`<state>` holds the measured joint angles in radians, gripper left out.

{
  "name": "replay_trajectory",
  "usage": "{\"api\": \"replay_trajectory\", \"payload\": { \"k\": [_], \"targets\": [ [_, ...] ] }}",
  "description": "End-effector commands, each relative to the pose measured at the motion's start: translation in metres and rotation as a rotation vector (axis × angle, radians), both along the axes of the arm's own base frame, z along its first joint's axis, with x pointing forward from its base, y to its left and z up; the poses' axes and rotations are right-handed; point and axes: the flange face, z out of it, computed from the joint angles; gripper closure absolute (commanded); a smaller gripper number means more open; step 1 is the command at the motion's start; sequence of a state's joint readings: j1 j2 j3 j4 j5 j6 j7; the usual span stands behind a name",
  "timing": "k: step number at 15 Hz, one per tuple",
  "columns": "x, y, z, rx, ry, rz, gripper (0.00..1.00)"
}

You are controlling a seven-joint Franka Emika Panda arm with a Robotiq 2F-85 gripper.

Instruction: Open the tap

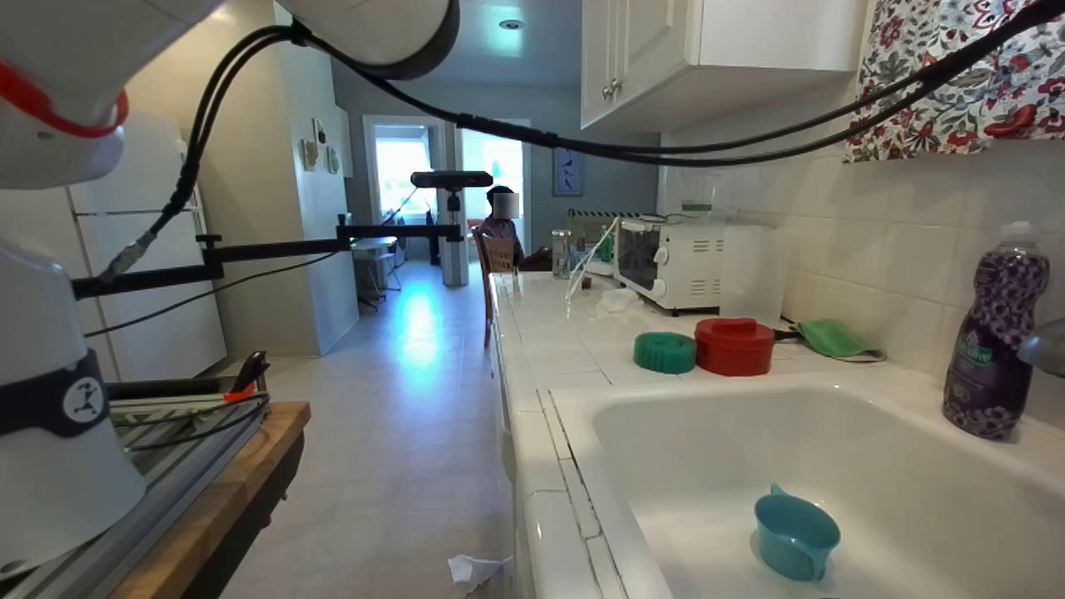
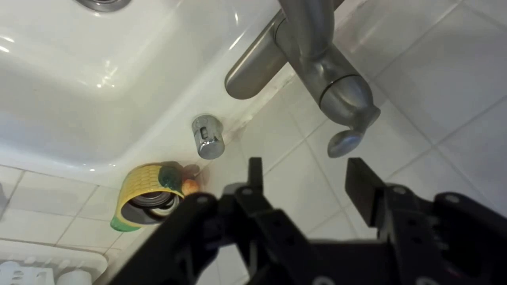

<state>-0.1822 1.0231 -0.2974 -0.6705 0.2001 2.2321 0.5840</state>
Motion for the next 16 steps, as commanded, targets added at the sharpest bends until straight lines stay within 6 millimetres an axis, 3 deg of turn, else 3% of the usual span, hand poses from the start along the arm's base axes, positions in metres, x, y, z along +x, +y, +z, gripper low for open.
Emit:
{"api": "replay_trajectory", "payload": {
  "k": [1,5,7,8,9,10,16],
  "targets": [
    [0.003,-0.003,0.0,0.001,-0.027,0.028,0.24],
    [0.006,-0.005,-0.006,0.041,-0.076,0.064,0.42],
    [0.008,-0.006,-0.011,0.071,-0.109,0.078,0.43],
    [0.008,-0.006,-0.013,0.087,-0.125,0.08,0.48],
    [0.009,-0.006,-0.016,0.103,-0.141,0.091,0.46],
    [0.01,-0.007,-0.019,0.116,-0.153,0.097,0.51],
    [0.013,-0.006,-0.03,0.16,-0.201,0.129,0.54]
  ]
}}
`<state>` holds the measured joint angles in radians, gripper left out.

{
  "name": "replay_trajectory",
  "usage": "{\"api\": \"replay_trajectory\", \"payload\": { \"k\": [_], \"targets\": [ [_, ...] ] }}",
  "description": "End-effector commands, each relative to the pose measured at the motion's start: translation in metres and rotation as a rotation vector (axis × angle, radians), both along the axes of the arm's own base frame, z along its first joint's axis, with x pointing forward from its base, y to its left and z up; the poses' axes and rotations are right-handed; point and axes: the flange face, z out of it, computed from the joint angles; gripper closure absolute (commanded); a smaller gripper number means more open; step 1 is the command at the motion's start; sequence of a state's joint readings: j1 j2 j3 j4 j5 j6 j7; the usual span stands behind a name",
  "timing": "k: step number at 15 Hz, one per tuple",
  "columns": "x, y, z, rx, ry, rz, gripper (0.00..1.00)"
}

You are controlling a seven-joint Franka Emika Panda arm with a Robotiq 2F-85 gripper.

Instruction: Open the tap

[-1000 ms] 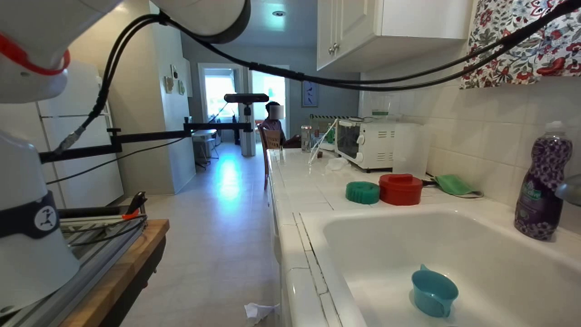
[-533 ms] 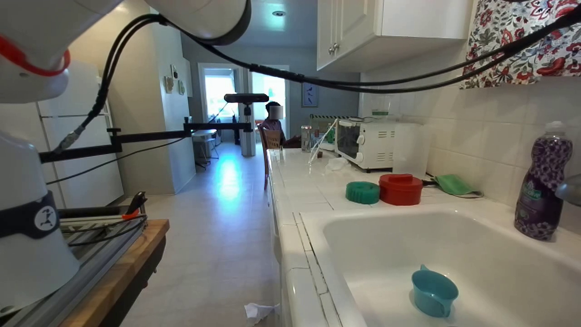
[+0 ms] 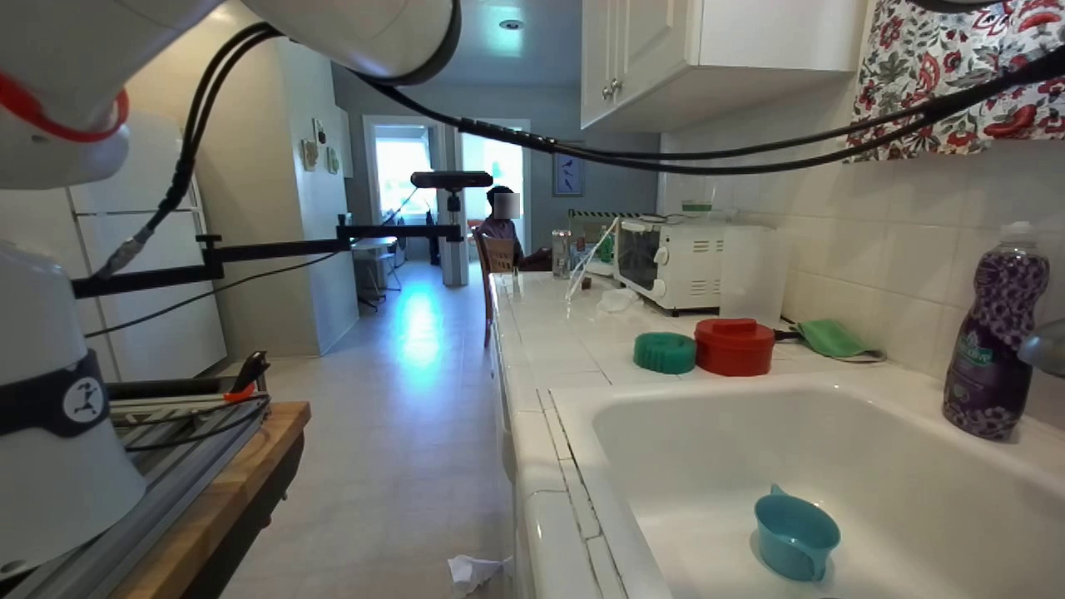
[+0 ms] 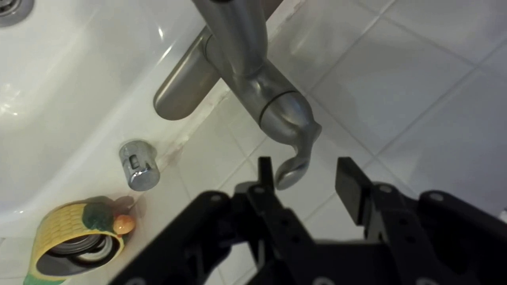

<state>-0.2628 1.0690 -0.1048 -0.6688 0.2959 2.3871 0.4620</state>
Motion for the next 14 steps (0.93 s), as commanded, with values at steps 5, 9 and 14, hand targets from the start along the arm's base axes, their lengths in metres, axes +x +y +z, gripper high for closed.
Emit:
{"api": "replay_trajectory", "payload": {
  "k": [5,9,14],
  "targets": [
    [0.0048,-0.0024,-0.0088,0.007,-0.058,0.041,0.48],
    [0.0059,-0.0027,-0.0084,-0.024,-0.077,0.033,0.58],
    [0.0062,-0.0033,-0.0076,-0.046,-0.088,0.034,0.96]
  ]
}}
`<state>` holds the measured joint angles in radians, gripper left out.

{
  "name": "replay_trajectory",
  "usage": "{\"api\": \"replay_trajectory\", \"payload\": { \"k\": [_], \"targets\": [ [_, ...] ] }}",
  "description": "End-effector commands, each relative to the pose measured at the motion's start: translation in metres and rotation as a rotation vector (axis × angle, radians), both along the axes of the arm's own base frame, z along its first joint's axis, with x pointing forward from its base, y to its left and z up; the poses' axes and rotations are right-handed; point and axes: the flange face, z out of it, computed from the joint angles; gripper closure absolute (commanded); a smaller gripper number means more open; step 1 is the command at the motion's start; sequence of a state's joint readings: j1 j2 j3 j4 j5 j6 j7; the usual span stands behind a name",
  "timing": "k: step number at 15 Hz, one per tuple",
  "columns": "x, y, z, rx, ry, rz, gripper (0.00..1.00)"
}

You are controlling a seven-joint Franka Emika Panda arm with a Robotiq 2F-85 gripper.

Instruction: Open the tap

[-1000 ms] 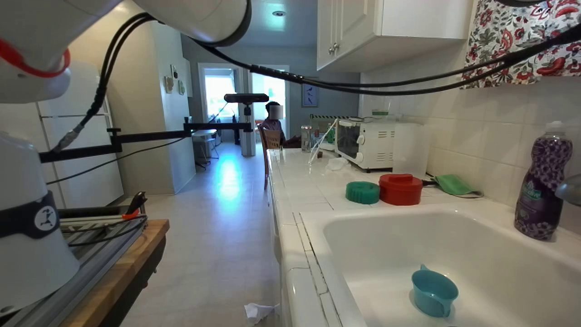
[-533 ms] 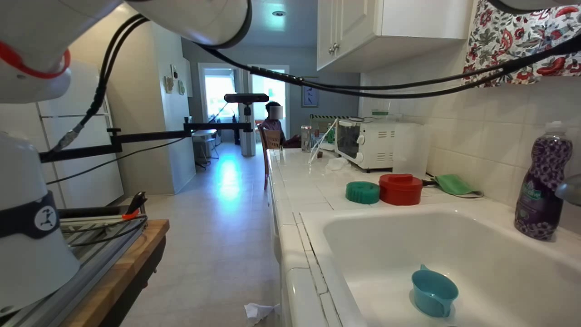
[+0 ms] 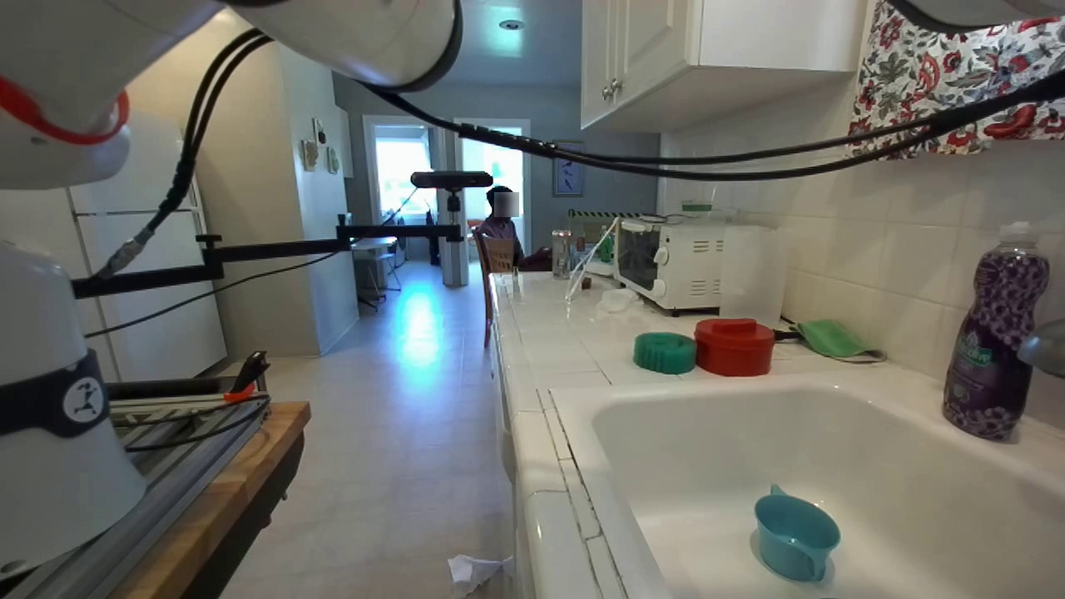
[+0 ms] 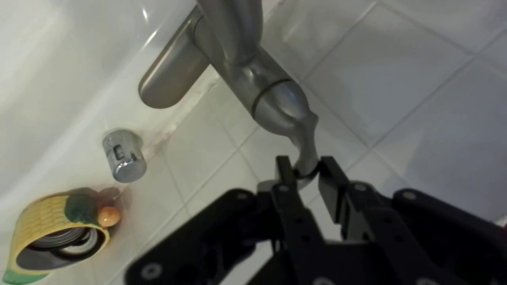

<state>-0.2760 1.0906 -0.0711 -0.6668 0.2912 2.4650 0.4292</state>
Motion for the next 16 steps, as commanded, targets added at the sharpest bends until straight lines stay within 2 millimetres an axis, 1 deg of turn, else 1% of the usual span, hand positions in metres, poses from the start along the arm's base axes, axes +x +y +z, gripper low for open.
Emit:
{"api": "replay_trajectory", "payload": {
  "k": [1,3,5,8,11,16],
  "targets": [
    [0.004,0.0,0.0,-0.032,-0.031,0.022,0.94],
    [0.004,0.002,0.0,-0.053,-0.012,0.029,0.94],
    [0.003,0.004,0.005,-0.097,0.01,0.039,0.94],
    [0.003,0.009,0.016,-0.19,0.055,0.054,0.94],
    [0.003,0.014,0.033,-0.305,0.089,0.081,0.94],
    [0.003,0.02,0.043,-0.38,0.112,0.106,0.94]
  ]
}}
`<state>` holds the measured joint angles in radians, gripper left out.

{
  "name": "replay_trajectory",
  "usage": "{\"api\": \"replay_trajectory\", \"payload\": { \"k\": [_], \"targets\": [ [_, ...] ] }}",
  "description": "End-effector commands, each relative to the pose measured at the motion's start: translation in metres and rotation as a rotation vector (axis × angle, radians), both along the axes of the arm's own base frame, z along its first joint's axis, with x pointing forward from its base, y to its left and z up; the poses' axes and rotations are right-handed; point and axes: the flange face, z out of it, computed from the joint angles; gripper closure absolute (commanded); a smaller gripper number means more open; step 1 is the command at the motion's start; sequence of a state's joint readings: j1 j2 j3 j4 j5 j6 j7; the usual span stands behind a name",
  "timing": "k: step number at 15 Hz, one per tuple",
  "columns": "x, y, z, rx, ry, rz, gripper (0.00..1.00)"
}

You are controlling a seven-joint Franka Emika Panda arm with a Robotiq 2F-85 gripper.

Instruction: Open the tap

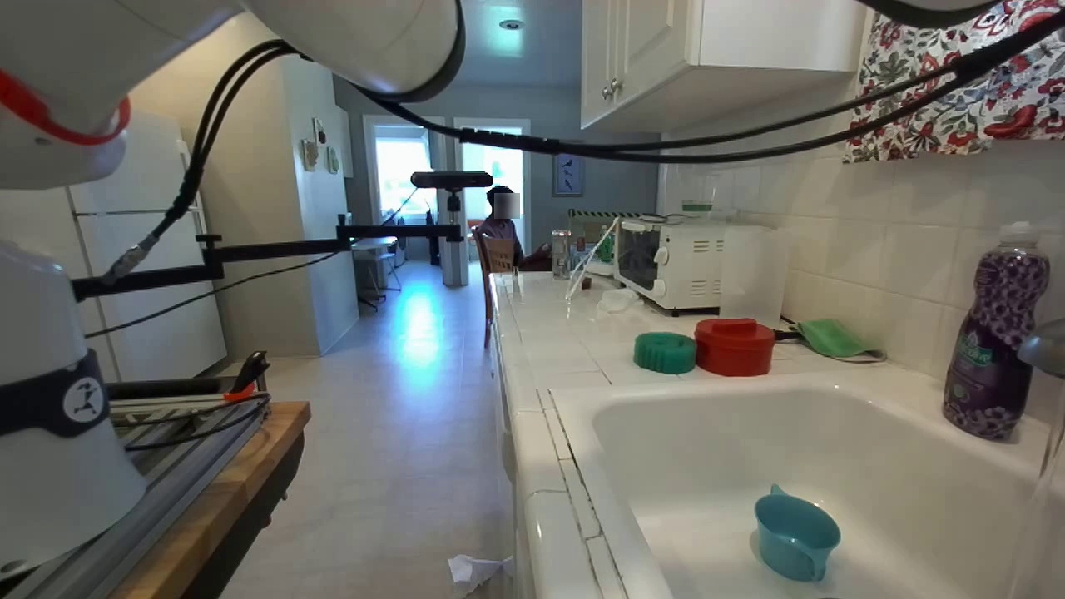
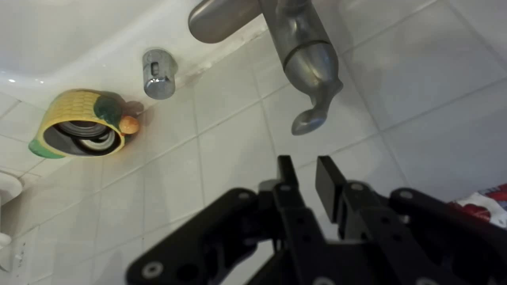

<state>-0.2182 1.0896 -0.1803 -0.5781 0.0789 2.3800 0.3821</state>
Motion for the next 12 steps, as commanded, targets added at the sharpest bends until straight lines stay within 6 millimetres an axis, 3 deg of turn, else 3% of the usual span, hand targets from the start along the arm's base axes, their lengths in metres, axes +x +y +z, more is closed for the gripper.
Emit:
{"api": "replay_trajectory", "payload": {
  "k": [1,3,7,10,12],
  "targets": [
    [0.0,0.0,0.005,-0.063,0.015,0.015,0.75],
    [-0.001,-0.004,0.004,-0.062,0.009,0.005,0.5],
    [-0.002,-0.012,0.001,-0.011,-0.012,-0.001,0.23],
    [-0.003,-0.016,-0.006,0.049,-0.025,-0.006,0.24],
    [-0.002,-0.017,-0.014,0.09,-0.029,-0.008,0.34]
  ]
}}
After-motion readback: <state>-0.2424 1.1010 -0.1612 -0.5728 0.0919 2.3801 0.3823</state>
